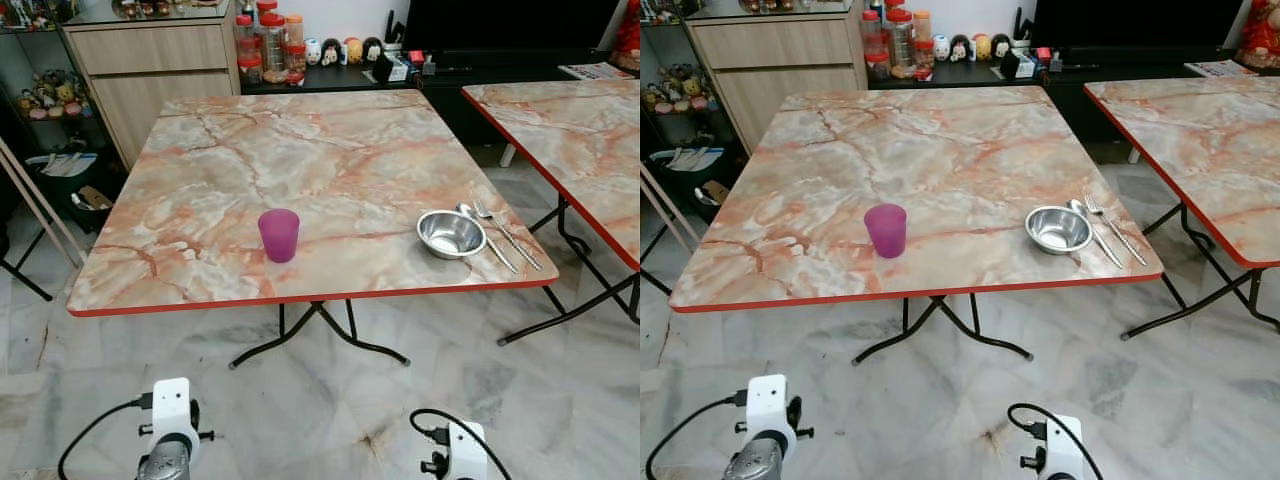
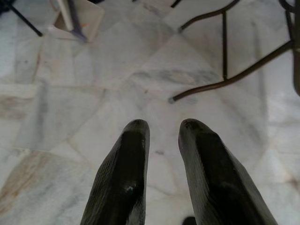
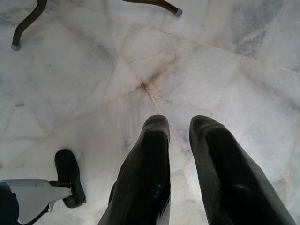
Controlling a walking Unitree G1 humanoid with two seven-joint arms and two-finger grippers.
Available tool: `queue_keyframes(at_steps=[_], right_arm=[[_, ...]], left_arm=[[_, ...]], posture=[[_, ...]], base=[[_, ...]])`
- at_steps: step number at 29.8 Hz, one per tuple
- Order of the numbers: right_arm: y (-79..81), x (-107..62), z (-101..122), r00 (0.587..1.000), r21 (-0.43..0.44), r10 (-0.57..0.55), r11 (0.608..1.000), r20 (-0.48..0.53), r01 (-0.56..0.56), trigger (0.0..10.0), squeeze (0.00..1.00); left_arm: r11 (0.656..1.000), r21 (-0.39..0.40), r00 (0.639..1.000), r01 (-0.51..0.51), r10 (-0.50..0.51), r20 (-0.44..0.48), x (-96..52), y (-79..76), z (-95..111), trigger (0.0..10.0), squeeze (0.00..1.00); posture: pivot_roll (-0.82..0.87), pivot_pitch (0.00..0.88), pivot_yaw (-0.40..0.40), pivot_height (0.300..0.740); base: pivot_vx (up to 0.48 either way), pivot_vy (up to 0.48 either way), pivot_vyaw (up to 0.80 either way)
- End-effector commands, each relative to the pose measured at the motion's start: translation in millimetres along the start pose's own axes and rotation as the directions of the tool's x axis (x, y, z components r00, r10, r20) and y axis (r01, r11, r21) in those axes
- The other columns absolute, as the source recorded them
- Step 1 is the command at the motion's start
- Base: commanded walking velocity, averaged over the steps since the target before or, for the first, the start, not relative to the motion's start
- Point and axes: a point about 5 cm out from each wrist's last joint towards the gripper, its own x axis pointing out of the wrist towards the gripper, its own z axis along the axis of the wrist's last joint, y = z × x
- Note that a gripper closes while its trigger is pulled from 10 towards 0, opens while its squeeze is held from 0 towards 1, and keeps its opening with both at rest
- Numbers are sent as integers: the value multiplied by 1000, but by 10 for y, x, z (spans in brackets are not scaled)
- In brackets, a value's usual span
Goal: Setting the table
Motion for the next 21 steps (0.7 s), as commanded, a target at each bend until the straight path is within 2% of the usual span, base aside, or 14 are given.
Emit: queue_keyframes(at_steps=[1, 8, 10, 12, 14, 17, 19, 21], right_arm=[[-5, 2, 14, 1000, -2, 0, 1000, 4, 0, 10000, 0], [-4, 6, 27, 1000, -20, 9, 1000, 4, -9, 10000, 0], [-7, 6, 29, 1000, -30, 12, 999, 4, -12, 10000, 0], [-9, 6, 30, 1000, -32, 12, 999, 3, -12, 10000, 0], [-8, 7, 32, 1000, -34, 13, 999, 3, -13, 10000, 0], [4, 9, 35, 1000, -38, 16, 999, 2, -16, 10000, 0], [10, 10, 42, 1000, -35, 16, 999, 5, -16, 10000, 0], [11, 10, 45, 1000, -32, 16, 999, 7, -15, 10000, 0]], left_arm=[[1000, -4, 1000, -22, 22, 11, -12, 37, -4, 10000, 0], [998, -15, 997, -56, 57, 57, -114, 85, -67, 10000, 0], [999, 0, 996, -36, 36, 85, -120, 57, -38, 10000, 0], [998, 37, 994, 47, -51, 97, -105, -52, 7, 10000, 0], [997, 42, 993, 69, -73, 97, -100, -82, 17, 10000, 0], [996, 34, 996, 83, -83, 19, -73, -111, -56, 10000, 0], [996, 59, 997, 64, -61, -53, -74, -67, -149, 10000, 0], [996, 68, 996, 57, -52, -77, -79, -45, -181, 10000, 0]], posture=[[67, 0, -27, 740], [77, 0, -37, 740], [79, 0, -38, 740], [82, 0, -38, 740], [83, 0, -38, 740], [80, 0, -34, 740], [65, 0, -28, 740], [65, 0, -28, 740]], base=[[0, 0, 0], [0, 0, 0], [0, 0, 0], [0, 0, 0], [0, 0, 0], [0, 0, 0], [0, 0, 0], [0, 0, 0]])
